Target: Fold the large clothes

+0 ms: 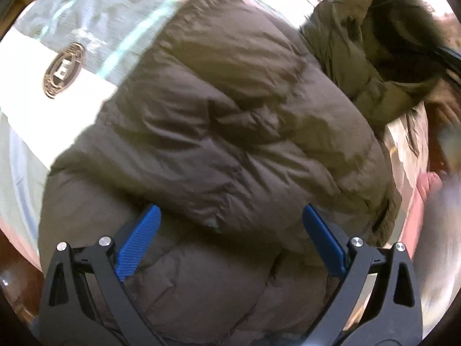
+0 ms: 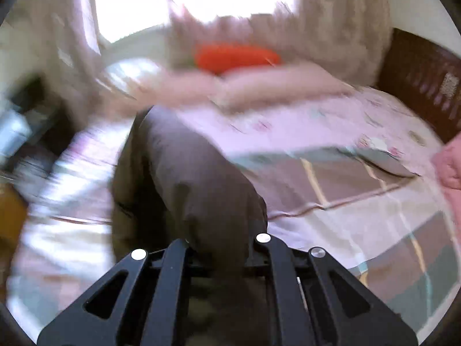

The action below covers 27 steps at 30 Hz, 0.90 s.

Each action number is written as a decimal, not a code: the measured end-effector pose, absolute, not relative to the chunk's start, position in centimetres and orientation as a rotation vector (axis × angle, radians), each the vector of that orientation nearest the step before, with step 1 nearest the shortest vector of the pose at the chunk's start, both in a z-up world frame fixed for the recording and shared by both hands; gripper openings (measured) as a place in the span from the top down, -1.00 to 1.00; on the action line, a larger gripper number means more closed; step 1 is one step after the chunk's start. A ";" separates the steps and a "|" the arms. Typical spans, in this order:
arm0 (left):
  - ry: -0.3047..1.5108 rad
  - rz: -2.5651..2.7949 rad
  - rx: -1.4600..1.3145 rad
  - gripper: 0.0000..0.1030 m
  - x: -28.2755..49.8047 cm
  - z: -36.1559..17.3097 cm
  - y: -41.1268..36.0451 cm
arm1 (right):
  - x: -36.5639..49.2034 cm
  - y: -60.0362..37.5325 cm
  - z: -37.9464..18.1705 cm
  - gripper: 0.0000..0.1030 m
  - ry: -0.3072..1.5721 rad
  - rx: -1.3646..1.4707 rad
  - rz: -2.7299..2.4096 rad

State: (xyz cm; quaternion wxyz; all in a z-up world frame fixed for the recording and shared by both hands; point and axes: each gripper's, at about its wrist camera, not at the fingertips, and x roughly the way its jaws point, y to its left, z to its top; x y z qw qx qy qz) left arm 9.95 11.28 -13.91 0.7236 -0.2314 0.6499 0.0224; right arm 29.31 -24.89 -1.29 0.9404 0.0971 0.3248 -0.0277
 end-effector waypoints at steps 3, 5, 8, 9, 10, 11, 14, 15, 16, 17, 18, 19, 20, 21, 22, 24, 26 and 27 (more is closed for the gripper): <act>1.390 0.110 -0.511 -0.94 10.2 -13.3 12.4 | 18.7 -26.0 3.7 0.82 0.571 0.234 0.150; 1.351 0.154 -0.546 -0.94 10.1 -12.7 13.6 | 11.8 -26.7 5.2 0.82 0.534 0.236 0.239; 1.302 0.200 -0.594 -0.94 9.6 -11.9 15.3 | 3.7 -28.8 3.1 0.74 0.599 0.246 0.326; 1.289 0.205 -0.608 -0.94 9.4 -11.7 15.6 | 1.9 -29.2 1.1 0.67 0.683 0.198 0.293; 1.282 0.205 -0.611 -0.94 9.4 -11.5 15.7 | 0.6 -29.5 -1.0 0.38 0.750 0.144 0.208; 1.278 0.203 -0.610 -0.94 9.1 -11.3 16.1 | -0.3 -30.0 -3.1 -0.07 0.815 0.090 0.101; 1.268 0.176 -0.615 -0.94 8.9 -11.0 16.0 | -3.2 -32.6 -9.9 -0.38 1.031 0.077 -0.146; 1.265 0.159 -0.617 -0.94 9.0 -10.9 15.8 | -3.9 -33.4 -11.0 -0.38 1.080 0.144 -0.164; 1.263 0.149 -0.617 -0.94 9.1 -10.9 15.5 | -4.3 -33.9 -11.5 -0.38 1.104 0.202 -0.174; 1.259 0.134 -0.613 -0.94 9.2 -10.8 15.1 | -4.9 -34.7 -11.8 -0.38 1.118 0.300 -0.167; 1.253 0.122 -0.607 -0.94 9.3 -10.7 14.7 | -5.1 -35.0 -11.6 -0.38 1.116 0.368 -0.139; 1.251 0.111 -0.603 -0.94 9.4 -10.7 14.3 | -5.3 -35.2 -11.1 -0.38 1.104 0.424 -0.103; 1.250 0.080 -0.601 -0.94 9.6 -10.7 13.7 | -5.3 -35.1 -10.3 -0.39 1.074 0.501 -0.044; 1.250 0.048 -0.601 -0.94 9.8 -10.7 13.2 | -4.9 -34.4 -9.8 -0.49 1.054 0.566 0.006; 1.254 0.002 -0.596 -0.94 10.1 -10.7 12.5 | -5.1 -33.3 -9.0 -0.58 1.030 0.652 0.058; 1.245 -0.049 -0.581 -0.94 10.4 -10.3 11.5 | -3.6 -32.2 -7.9 -0.83 0.989 0.815 0.144; 1.220 -0.087 -0.556 -0.94 10.6 -9.8 10.5 | -1.5 -30.3 -7.3 -0.97 0.983 0.926 0.197; 1.212 -0.106 -0.540 -0.94 10.6 -9.5 9.9 | 0.6 -28.6 -7.7 -0.97 1.010 0.985 0.216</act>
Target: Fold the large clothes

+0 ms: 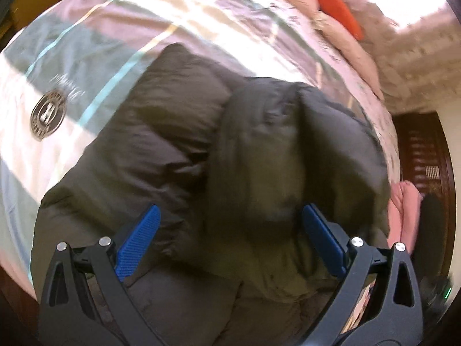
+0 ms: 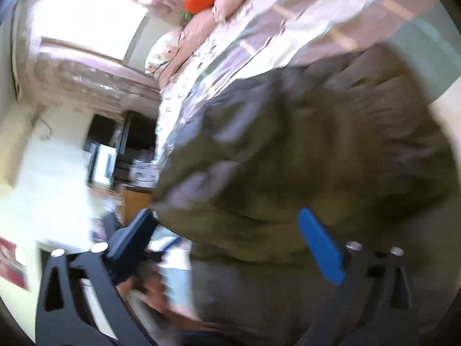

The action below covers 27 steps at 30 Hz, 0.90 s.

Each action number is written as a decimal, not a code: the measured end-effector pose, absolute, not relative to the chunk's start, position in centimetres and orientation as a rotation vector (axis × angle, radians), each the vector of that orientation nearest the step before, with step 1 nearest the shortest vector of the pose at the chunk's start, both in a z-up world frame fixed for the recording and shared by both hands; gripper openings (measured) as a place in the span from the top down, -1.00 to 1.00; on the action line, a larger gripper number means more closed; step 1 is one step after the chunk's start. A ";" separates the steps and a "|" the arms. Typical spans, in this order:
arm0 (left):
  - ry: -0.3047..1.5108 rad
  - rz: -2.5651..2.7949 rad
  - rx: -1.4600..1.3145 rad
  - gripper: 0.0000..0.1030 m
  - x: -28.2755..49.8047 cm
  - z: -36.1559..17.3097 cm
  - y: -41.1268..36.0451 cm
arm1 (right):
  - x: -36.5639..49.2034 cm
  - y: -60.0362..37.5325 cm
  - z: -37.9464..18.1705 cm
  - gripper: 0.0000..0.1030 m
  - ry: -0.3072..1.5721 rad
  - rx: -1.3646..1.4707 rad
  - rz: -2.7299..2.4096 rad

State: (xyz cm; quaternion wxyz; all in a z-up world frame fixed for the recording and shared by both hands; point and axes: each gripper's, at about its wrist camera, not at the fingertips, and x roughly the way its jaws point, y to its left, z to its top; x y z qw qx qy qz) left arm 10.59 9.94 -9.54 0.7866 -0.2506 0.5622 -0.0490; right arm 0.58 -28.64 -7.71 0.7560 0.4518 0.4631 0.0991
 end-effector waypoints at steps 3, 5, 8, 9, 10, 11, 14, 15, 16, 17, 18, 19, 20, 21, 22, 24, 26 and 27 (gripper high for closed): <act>1.220 -0.138 -0.505 -0.94 10.7 -9.6 8.8 | 4.6 -24.9 -10.1 -0.97 1.139 1.105 0.162; 1.235 -0.145 -0.486 -0.94 10.8 -9.9 8.5 | 6.9 -23.0 -12.2 -0.88 1.215 1.088 0.099; 1.239 -0.123 -0.486 -0.94 10.8 -10.0 9.2 | 8.7 -21.4 -13.8 0.55 1.255 0.960 0.016; 1.236 -0.108 -0.501 -0.94 10.8 -10.1 9.9 | 8.4 -21.4 -13.1 0.67 1.220 0.963 0.035; 1.234 -0.101 -0.512 -0.94 10.9 -10.1 10.4 | 8.0 -21.7 -11.9 0.69 1.167 0.958 0.053; 1.232 -0.085 -0.538 -0.94 10.9 -10.1 11.3 | 7.4 -22.1 -10.0 0.70 1.095 0.932 0.067; 1.206 -0.051 -0.600 -0.94 10.6 -9.9 13.1 | 3.2 -23.0 -2.1 0.71 0.803 0.684 0.097; 1.196 -0.043 -0.611 -0.94 10.5 -9.7 13.4 | 2.1 -22.9 -1.1 0.71 0.770 0.615 0.106; 1.180 -0.039 -0.626 -0.94 10.3 -9.4 13.8 | 0.7 -22.9 -0.4 0.71 0.753 0.537 0.118; 1.160 -0.046 -0.640 -0.94 10.1 -9.0 14.1 | -0.4 -23.0 -0.4 0.71 0.761 0.476 0.128; 1.140 -0.065 -0.647 -0.94 9.9 -8.5 14.1 | -1.4 -23.1 -1.5 0.71 0.807 0.415 0.124; 1.120 -0.089 -0.647 -0.94 9.8 -7.9 14.0 | -1.9 -23.2 -3.0 0.71 0.867 0.375 0.103; 1.089 -0.128 -0.639 -0.94 9.7 -7.1 13.6 | -2.9 -23.2 -5.9 0.66 0.970 0.332 0.062; 1.067 -0.160 -0.629 -0.94 9.6 -6.5 13.1 | -3.5 -23.4 -8.5 0.60 1.045 0.311 0.038; 1.042 -0.216 -0.607 -0.94 9.3 -5.8 12.2 | -4.4 -23.4 -10.6 0.09 1.090 0.296 0.020; 1.031 -0.304 -0.570 -0.94 9.0 -5.1 10.4 | -5.6 -23.9 -12.8 -0.71 1.133 0.277 -0.067; 1.037 -0.388 -0.547 -0.94 8.5 -4.9 8.6 | -6.4 -24.9 -12.6 -0.72 1.134 0.353 -0.076; 1.041 -0.417 -0.526 -0.94 8.2 -4.9 7.7 | -6.6 -25.6 -12.0 -0.76 1.121 0.417 -0.094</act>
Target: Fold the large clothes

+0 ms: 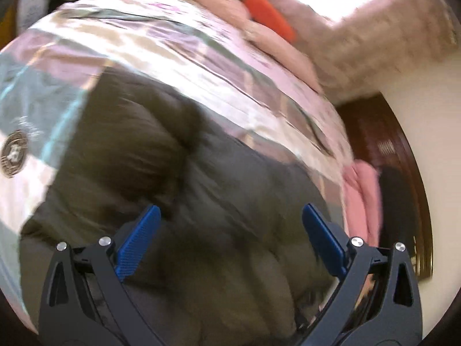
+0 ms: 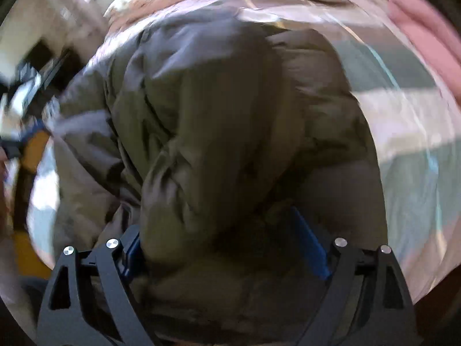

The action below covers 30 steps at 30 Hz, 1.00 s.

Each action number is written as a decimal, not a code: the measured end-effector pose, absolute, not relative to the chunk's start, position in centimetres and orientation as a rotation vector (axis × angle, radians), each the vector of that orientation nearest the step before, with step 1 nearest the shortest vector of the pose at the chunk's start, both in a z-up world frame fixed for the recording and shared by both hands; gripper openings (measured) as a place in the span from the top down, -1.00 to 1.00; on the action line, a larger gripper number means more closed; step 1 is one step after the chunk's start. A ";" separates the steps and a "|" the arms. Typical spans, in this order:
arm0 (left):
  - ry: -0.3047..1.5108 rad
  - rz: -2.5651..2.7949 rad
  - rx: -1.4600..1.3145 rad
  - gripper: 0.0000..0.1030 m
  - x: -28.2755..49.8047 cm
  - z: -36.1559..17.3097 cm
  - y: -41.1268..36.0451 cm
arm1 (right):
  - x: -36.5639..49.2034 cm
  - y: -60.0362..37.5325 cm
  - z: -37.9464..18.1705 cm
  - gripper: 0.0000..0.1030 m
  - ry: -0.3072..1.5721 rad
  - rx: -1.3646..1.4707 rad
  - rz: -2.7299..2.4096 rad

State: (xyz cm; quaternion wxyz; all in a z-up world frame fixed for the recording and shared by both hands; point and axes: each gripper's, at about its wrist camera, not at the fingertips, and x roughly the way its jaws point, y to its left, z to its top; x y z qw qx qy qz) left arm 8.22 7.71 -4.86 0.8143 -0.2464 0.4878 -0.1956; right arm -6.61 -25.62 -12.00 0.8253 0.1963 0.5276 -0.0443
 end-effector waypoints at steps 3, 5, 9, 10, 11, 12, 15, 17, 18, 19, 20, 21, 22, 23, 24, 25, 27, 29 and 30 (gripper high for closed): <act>1.033 -0.473 -0.369 -0.94 7.3 -4.4 4.6 | -8.8 -28.5 -9.7 -0.76 1.027 0.623 -0.151; 1.027 -0.497 -0.235 -0.93 6.7 -4.5 2.2 | -10.5 -29.9 -7.2 -0.76 0.901 0.674 -0.260; 1.107 -0.563 -0.071 -0.82 5.8 -6.5 -1.4 | -10.6 -27.9 -3.2 -0.27 0.760 0.503 -0.153; 1.160 -0.569 -0.015 -0.78 5.7 -7.8 -2.4 | -8.9 -26.5 -2.8 -0.19 0.784 0.468 -0.095; 1.187 -0.543 0.015 -0.76 5.8 -8.8 -2.5 | -7.3 -25.5 -3.2 -0.14 0.821 0.459 -0.033; 1.224 -0.494 0.046 -0.75 6.0 -10.1 -2.6 | -6.1 -24.9 -3.7 -0.06 0.859 0.461 0.008; 1.351 -0.315 0.166 -0.75 7.2 -14.9 -1.8 | -1.7 -22.9 -8.7 -0.05 1.034 0.437 -0.002; 1.368 -0.195 0.237 -0.79 8.2 -17.3 -0.9 | -0.6 -22.3 -14.0 -0.06 1.164 0.435 -0.054; 1.382 -0.177 0.220 -0.85 8.9 -18.3 -0.5 | 0.2 -22.6 -15.7 -0.10 1.192 0.436 -0.073; 1.385 -0.165 0.207 -0.90 9.4 -18.8 -0.1 | 0.8 -22.7 -17.4 -0.11 1.204 0.436 -0.081; 1.371 -0.153 0.201 -0.90 9.9 -19.2 0.0 | 1.1 -22.8 -18.3 -0.15 1.208 0.428 -0.087; 1.340 -0.148 0.202 -0.90 10.2 -19.2 0.0 | 1.5 -22.7 -18.6 -0.17 1.213 0.425 -0.091; 1.294 -0.141 0.222 -0.90 10.5 -19.2 -0.3 | 2.4 -22.6 -18.7 -0.18 1.219 0.419 -0.100; 1.256 -0.129 0.254 -0.90 10.8 -19.1 -0.7 | 3.5 -22.4 -18.6 -0.19 1.219 0.408 -0.118; 1.225 -0.119 0.276 -0.90 11.1 -19.0 -1.1 | 4.7 -22.2 -18.6 -0.22 1.221 0.407 -0.133; 1.199 -0.107 0.286 -0.90 11.4 -19.0 -1.3 | 6.0 -22.2 -18.8 -0.25 1.230 0.414 -0.149; 1.214 -0.081 0.250 -0.88 12.1 -18.8 -1.0 | 7.6 -21.9 -19.4 -0.38 1.275 0.431 -0.164; 1.254 -0.072 0.180 -0.83 12.3 -17.3 0.0 | 7.8 -21.1 -18.4 -0.38 1.339 0.370 -0.121; 1.242 -0.076 0.160 -0.83 12.1 -16.1 0.4 | 7.3 -21.0 -17.4 -0.37 1.341 0.343 -0.092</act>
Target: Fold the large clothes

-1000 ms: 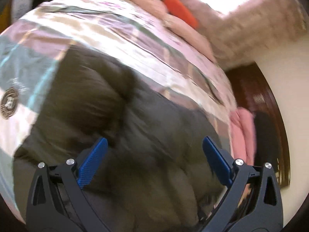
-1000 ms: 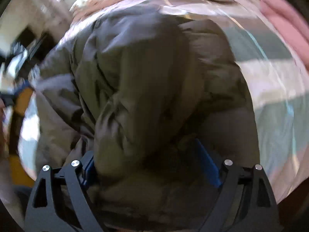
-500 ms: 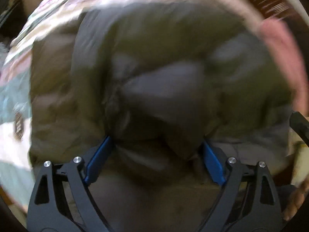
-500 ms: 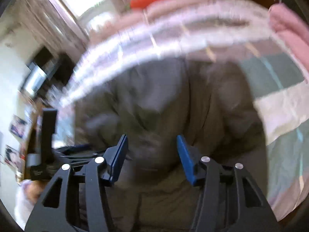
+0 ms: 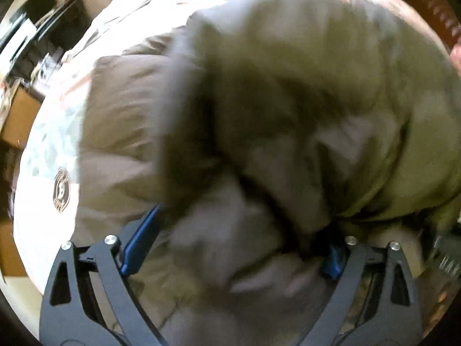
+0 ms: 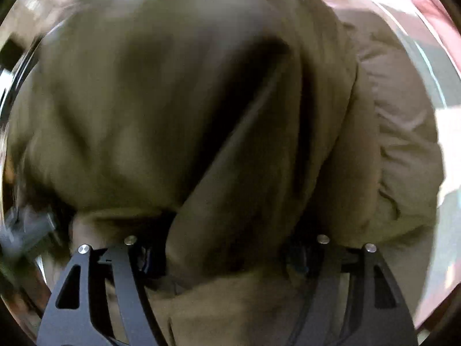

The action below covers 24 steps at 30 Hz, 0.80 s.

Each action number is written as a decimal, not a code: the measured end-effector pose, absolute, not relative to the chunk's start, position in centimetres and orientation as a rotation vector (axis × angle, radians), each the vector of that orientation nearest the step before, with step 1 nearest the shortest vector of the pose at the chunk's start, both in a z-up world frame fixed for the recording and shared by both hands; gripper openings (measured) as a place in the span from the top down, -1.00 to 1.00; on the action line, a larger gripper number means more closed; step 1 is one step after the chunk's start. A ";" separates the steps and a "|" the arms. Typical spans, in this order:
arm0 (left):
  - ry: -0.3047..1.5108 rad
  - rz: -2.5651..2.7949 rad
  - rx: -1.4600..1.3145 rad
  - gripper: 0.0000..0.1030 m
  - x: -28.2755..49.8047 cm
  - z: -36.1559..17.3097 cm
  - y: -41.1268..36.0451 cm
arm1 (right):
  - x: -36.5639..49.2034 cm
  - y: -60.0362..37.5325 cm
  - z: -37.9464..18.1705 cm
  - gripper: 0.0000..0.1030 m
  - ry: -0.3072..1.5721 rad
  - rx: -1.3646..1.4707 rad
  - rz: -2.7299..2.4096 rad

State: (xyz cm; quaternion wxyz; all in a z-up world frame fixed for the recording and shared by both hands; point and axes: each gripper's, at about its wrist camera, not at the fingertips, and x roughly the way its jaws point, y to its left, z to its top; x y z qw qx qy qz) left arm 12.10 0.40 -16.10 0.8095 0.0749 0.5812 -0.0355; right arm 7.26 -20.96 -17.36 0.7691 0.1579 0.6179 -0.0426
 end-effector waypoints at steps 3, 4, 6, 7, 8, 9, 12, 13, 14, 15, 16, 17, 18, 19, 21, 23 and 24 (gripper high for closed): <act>1.095 -0.125 0.115 -0.83 11.0 -10.5 1.5 | 4.9 -20.8 -11.1 -0.37 1.209 0.301 0.006; 1.004 -0.145 0.101 -0.82 10.8 -8.5 1.8 | 4.6 -20.7 -8.1 -0.35 1.099 0.300 0.063; 0.908 -0.150 0.070 -0.77 11.1 -6.8 1.4 | 5.0 -20.7 -4.4 -0.27 0.918 0.269 0.048; 0.898 -0.165 0.032 -0.44 12.2 -6.5 1.2 | 5.9 -20.6 -3.4 -0.18 0.864 0.247 0.018; 0.922 -0.182 0.013 -0.22 12.9 -6.9 0.7 | 7.0 -20.5 -3.1 -0.01 0.833 0.242 0.003; 0.956 -0.199 -0.003 0.10 13.3 -7.6 0.1 | 8.7 -20.4 -3.5 0.06 0.834 0.267 0.002; 1.056 -0.199 -0.006 0.16 16.0 -11.6 -1.1 | 14.3 -20.2 -9.3 0.11 0.939 0.343 -0.035; 1.070 -0.173 0.053 0.15 16.9 -13.2 -1.7 | 15.3 -20.3 -10.9 0.11 0.972 0.331 -0.045; 1.082 -0.152 0.095 0.12 17.8 -14.3 -1.9 | 15.9 -20.4 -13.4 0.18 1.014 0.285 -0.071; 1.105 -0.144 0.107 0.12 18.5 -15.3 -1.8 | 15.4 -21.2 -15.0 0.19 1.037 0.259 -0.086; 1.137 -0.178 0.055 0.12 19.2 -16.0 -0.9 | 14.9 -21.7 -16.1 0.19 1.045 0.272 -0.073; 1.151 -0.205 0.003 0.12 19.8 -16.2 0.4 | 14.9 -23.6 -16.7 0.21 1.061 0.340 -0.047; 1.166 -0.224 -0.046 0.15 20.2 -16.0 1.4 | 13.9 -25.6 -16.7 0.37 1.069 0.404 -0.041; 1.174 -0.235 -0.082 0.17 20.6 -15.8 2.3 | 14.1 -27.3 -16.6 0.48 1.076 0.481 -0.051; 1.150 -0.257 -0.178 0.18 20.2 -14.6 3.3 | 13.5 -28.9 -15.5 0.67 1.090 0.584 -0.067; 1.113 -0.261 -0.237 0.18 19.4 -12.6 3.8 | 12.3 -28.6 -12.6 0.56 1.030 0.600 -0.039; 1.083 -0.262 -0.217 0.16 18.6 -11.6 2.9 | 11.5 -27.7 -10.9 0.24 1.002 0.561 -0.034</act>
